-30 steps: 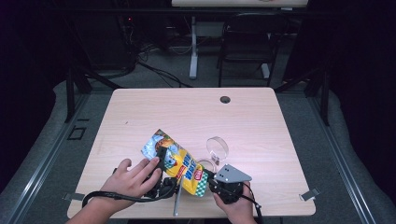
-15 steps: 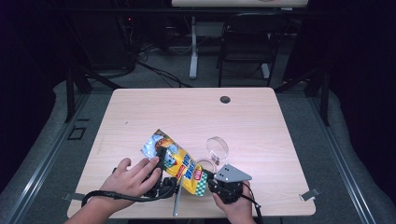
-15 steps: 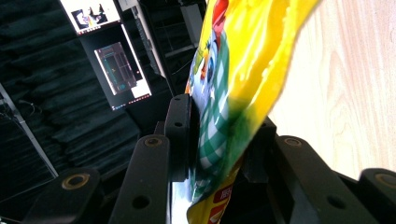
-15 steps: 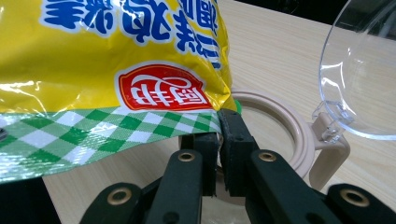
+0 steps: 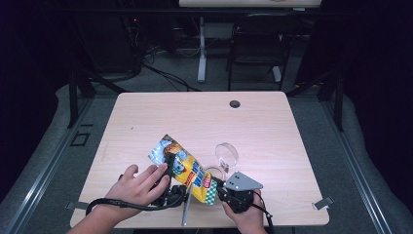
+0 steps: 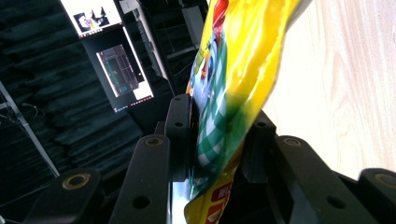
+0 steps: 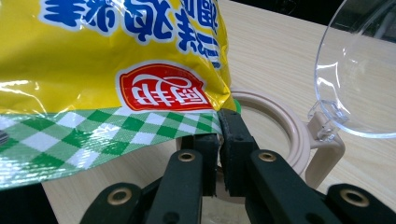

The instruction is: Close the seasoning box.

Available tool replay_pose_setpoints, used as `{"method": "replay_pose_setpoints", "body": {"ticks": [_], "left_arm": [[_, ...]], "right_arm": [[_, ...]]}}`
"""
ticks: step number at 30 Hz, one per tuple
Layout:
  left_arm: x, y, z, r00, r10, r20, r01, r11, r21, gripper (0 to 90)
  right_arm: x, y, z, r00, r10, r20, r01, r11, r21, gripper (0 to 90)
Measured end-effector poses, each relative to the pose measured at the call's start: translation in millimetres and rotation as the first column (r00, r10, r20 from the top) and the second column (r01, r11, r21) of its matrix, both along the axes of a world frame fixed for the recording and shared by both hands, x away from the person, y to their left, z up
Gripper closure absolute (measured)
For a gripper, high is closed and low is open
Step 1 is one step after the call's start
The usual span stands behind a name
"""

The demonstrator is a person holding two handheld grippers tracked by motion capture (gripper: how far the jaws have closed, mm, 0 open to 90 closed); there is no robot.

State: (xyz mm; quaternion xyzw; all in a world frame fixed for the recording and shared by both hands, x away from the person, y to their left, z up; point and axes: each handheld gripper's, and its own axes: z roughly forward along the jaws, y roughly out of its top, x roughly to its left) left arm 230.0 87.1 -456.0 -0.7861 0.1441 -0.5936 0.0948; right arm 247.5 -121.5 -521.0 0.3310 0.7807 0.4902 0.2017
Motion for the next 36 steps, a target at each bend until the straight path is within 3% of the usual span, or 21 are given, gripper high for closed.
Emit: {"method": "replay_pose_setpoints", "body": {"ticks": [33, 36], "left_arm": [[-2.3, -4.2, 4.7, 1.0, -0.003, -0.005, 0.003, 0.9999, 0.013, 72.8], [-2.1, -4.1, 4.9, 0.9999, 0.003, -0.01, -0.003, 1.0, -0.004, 73.2]], "right_arm": [[0.1, 0.1, 0.2, 1.0, -0.002, -0.004, 0.002, 1.0, 0.0, 86.5], [-0.1, 0.4, 0.3, 1.0, -0.002, -0.004, 0.002, 1.0, 0.009, 86.6]]}}
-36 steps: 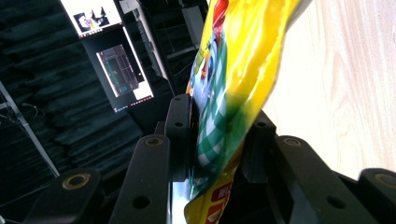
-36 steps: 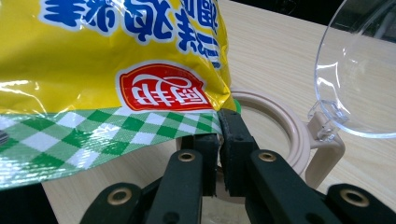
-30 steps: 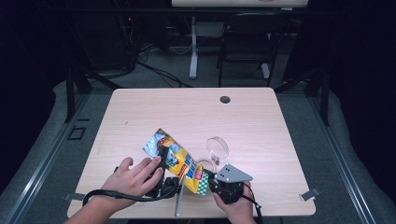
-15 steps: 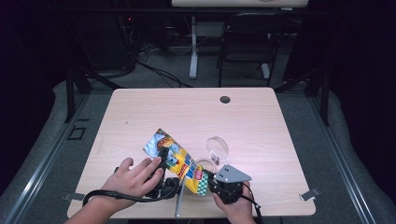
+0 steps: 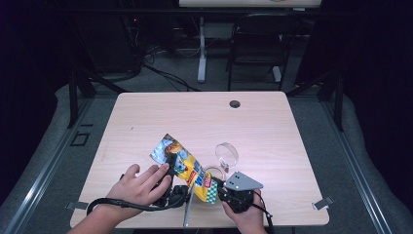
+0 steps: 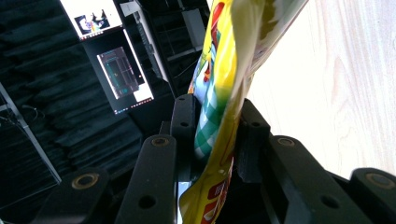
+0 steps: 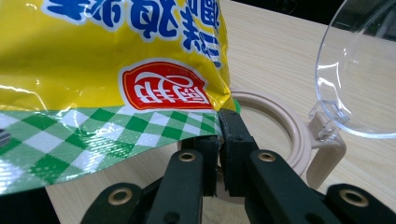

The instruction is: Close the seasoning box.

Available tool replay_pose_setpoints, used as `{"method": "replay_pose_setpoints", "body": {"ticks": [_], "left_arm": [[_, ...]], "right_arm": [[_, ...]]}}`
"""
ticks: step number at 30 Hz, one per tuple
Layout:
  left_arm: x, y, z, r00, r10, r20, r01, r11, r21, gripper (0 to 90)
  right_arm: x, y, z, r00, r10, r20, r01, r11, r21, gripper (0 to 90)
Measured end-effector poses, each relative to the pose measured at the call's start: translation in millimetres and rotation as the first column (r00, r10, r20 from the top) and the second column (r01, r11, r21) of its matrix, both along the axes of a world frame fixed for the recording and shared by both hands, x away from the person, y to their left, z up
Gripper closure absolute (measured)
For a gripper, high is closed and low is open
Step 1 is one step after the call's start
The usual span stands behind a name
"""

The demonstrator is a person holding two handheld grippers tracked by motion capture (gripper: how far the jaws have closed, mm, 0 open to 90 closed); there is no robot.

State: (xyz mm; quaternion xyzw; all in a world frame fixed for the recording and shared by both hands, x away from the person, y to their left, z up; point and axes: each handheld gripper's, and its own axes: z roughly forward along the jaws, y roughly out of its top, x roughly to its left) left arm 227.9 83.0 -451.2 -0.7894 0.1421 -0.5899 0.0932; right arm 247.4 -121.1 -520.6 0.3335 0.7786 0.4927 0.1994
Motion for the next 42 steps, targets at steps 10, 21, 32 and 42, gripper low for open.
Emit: {"method": "replay_pose_setpoints", "body": {"ticks": [10, 21, 32, 42], "left_arm": [[-1.1, -1.9, 1.8, 0.9999, -0.007, -0.01, 0.007, 1.0, 0.002, 75.1], [-2.2, -4.1, 4.1, 1.0, -0.005, -0.008, 0.005, 0.9999, 0.014, 76.5], [-3.6, -4.6, 6.6, 0.9999, -0.008, -0.007, 0.008, 1.0, 0.001, 77.3], [-5.0, -6.3, 10.2, 0.9998, -0.019, -0.003, 0.019, 0.9998, 0.01, 77.5]], "right_arm": [[-0.1, -0.5, 0.2, 1.0, -0.001, -0.003, 0.001, 1.0, 0.001, 86.6], [-0.6, -0.5, 0.4, 1.0, 0.001, -0.005, -0.001, 1.0, 0.001, 86.7], [-2.2, 0.0, 1.4, 1.0, 0.002, -0.003, -0.002, 1.0, 0.007, 86.9], [-4.7, 0.2, 3.0, 1.0, 0.007, -0.001, -0.007, 1.0, 0.007, 86.9]]}}
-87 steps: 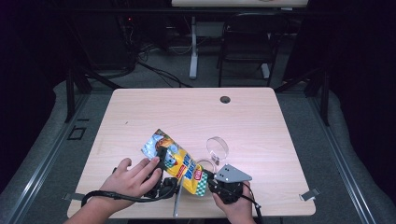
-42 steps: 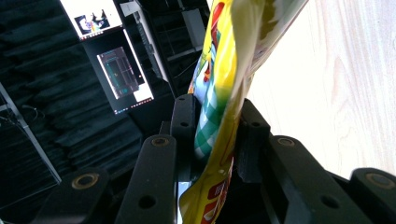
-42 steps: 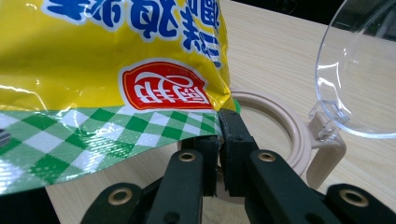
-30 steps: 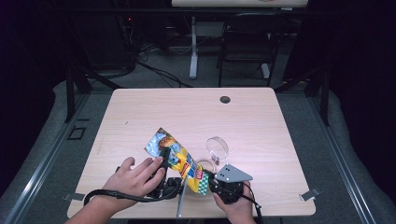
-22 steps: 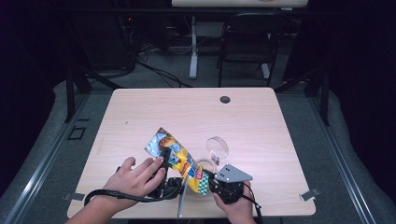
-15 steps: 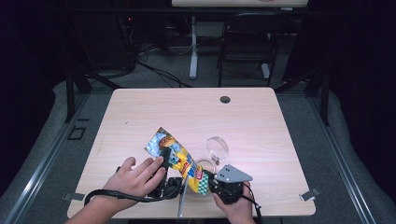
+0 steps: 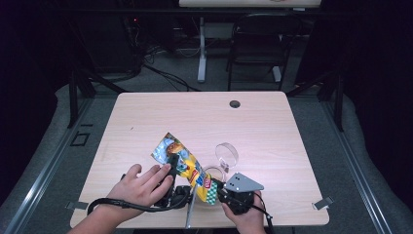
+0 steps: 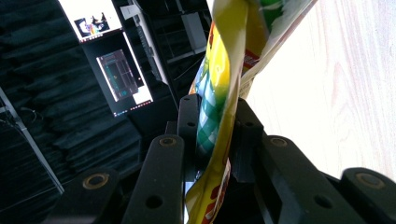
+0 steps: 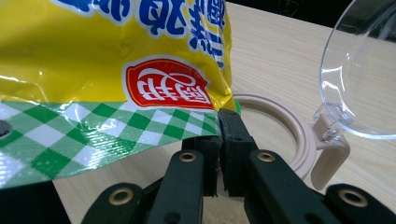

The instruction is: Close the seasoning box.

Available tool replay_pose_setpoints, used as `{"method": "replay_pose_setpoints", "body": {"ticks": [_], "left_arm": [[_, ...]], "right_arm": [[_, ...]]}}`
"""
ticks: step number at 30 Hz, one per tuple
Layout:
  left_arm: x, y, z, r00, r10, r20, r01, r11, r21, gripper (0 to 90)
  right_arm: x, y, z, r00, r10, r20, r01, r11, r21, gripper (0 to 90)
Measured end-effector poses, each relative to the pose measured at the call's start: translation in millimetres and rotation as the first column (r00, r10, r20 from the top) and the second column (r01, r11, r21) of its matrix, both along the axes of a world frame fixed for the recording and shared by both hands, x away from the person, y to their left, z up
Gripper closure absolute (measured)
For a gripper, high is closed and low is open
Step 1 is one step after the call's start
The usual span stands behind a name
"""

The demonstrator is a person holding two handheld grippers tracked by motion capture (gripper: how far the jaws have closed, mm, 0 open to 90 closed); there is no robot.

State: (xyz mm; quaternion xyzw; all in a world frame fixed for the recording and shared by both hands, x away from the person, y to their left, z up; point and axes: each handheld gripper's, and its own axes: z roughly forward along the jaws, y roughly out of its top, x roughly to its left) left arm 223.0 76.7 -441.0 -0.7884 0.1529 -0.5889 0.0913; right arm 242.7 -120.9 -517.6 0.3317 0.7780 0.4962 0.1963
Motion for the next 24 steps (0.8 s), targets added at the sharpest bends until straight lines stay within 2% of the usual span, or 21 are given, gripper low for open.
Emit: {"method": "replay_pose_setpoints", "body": {"ticks": [7, 8, 10, 15, 24], "left_arm": [[-0.1, -0.8, 0.5, 1.0, -0.003, 0.0, 0.003, 1.0, 0.004, 77.6], [0.0, -0.4, -0.3, 0.9999, 0.008, -0.012, -0.008, 0.9999, -0.006, 77.6], [-0.2, -0.9, -0.3, 1.0, 0.004, 0.0, -0.004, 1.0, 0.004, 77.6], [-0.2, -1.2, -0.4, 1.0, 0.002, -0.005, -0.002, 1.0, -0.003, 77.8], [-0.6, -2.5, -0.2, 1.0, -0.002, -0.005, 0.002, 1.0, 0.009, 78.3]], "right_arm": [[-0.2, 0.0, 0.2, 1.0, 0.0, -0.003, 0.0, 1.0, 0.006, 87.0], [-0.2, 0.0, 0.1, 1.0, -0.001, -0.002, 0.001, 1.0, 0.005, 87.0], [-0.2, -0.3, 0.0, 1.0, 0.001, -0.005, -0.001, 1.0, -0.002, 87.0], [-0.1, -0.2, -0.5, 1.0, 0.001, -0.006, -0.001, 1.0, -0.002, 87.0], [0.5, -0.2, -1.4, 1.0, 0.0, -0.01, 0.0, 1.0, -0.001, 87.0]]}}
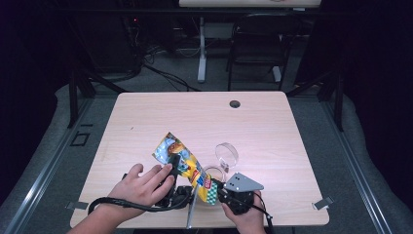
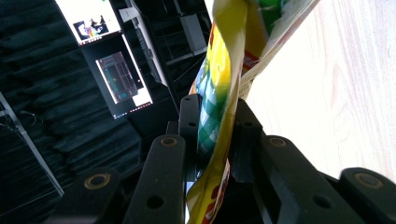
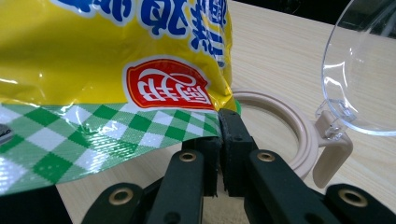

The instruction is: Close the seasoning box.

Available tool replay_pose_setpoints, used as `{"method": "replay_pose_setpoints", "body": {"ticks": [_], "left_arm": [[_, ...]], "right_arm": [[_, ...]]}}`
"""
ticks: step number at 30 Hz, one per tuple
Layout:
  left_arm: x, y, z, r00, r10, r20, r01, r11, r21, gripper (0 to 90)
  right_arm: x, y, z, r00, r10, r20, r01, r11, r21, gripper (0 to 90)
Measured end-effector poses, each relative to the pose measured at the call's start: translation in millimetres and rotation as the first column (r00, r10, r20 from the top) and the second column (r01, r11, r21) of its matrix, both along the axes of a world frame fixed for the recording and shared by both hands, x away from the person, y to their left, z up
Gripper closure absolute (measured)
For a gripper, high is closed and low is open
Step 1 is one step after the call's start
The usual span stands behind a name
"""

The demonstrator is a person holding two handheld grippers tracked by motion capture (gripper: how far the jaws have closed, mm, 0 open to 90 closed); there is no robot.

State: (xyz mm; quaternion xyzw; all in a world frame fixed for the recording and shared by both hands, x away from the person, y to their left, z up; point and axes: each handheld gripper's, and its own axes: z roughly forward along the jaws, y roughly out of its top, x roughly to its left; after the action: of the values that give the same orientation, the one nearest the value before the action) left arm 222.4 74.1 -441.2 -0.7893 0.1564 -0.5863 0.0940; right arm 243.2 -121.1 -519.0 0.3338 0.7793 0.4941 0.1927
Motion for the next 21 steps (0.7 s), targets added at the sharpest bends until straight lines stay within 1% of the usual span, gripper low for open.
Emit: {"method": "replay_pose_setpoints", "body": {"ticks": [3, 5, 6, 8, 9, 10, 11, 21], "left_arm": [[-1.1, -1.2, 0.2, 0.9999, -0.001, -0.011, 0.001, 1.0, 0.0, 79.1], [-1.3, -2.1, 1.0, 0.9999, -0.001, -0.012, 0.002, 1.0, 0.003, 79.7], [-1.2, -2.1, 1.0, 1.0, -0.006, -0.005, 0.006, 1.0, 0.0, 79.9], [-1.1, -2.5, 1.6, 0.9999, -0.004, -0.012, 0.004, 1.0, -0.003, 80.2], [-1.1, -2.7, 1.5, 1.0, -0.008, -0.005, 0.008, 1.0, 0.002, 80.3], [-1.3, -3.1, 2.0, 0.9999, -0.004, -0.013, 0.004, 1.0, 0.005, 80.4], [-1.4, -3.0, 1.8, 0.9999, -0.008, -0.008, 0.008, 1.0, 0.004, 80.4], [-1.2, -4.2, 2.8, 0.9998, -0.002, -0.018, 0.002, 1.0, 0.002, 81.0]], "right_arm": [[0.3, -0.3, -0.4, 1.0, 0.0, -0.003, 0.0, 1.0, -0.003, 87.0], [0.5, -0.8, -0.6, 1.0, -0.001, -0.003, 0.001, 1.0, -0.002, 87.0], [0.6, -0.9, -0.4, 1.0, -0.002, -0.005, 0.002, 1.0, -0.001, 87.0], [0.3, -0.6, -0.5, 1.0, -0.002, -0.002, 0.002, 1.0, 0.002, 87.0], [0.1, -0.6, -0.4, 1.0, 0.0, -0.002, 0.0, 1.0, 0.0, 87.0], [0.1, -0.6, -0.4, 1.0, 0.001, -0.002, -0.001, 1.0, 0.001, 87.0], [0.2, -0.7, -0.5, 1.0, 0.001, -0.003, -0.001, 1.0, 0.002, 87.0], [0.1, -1.2, -0.2, 1.0, -0.001, -0.003, 0.001, 1.0, -0.002, 87.0]]}}
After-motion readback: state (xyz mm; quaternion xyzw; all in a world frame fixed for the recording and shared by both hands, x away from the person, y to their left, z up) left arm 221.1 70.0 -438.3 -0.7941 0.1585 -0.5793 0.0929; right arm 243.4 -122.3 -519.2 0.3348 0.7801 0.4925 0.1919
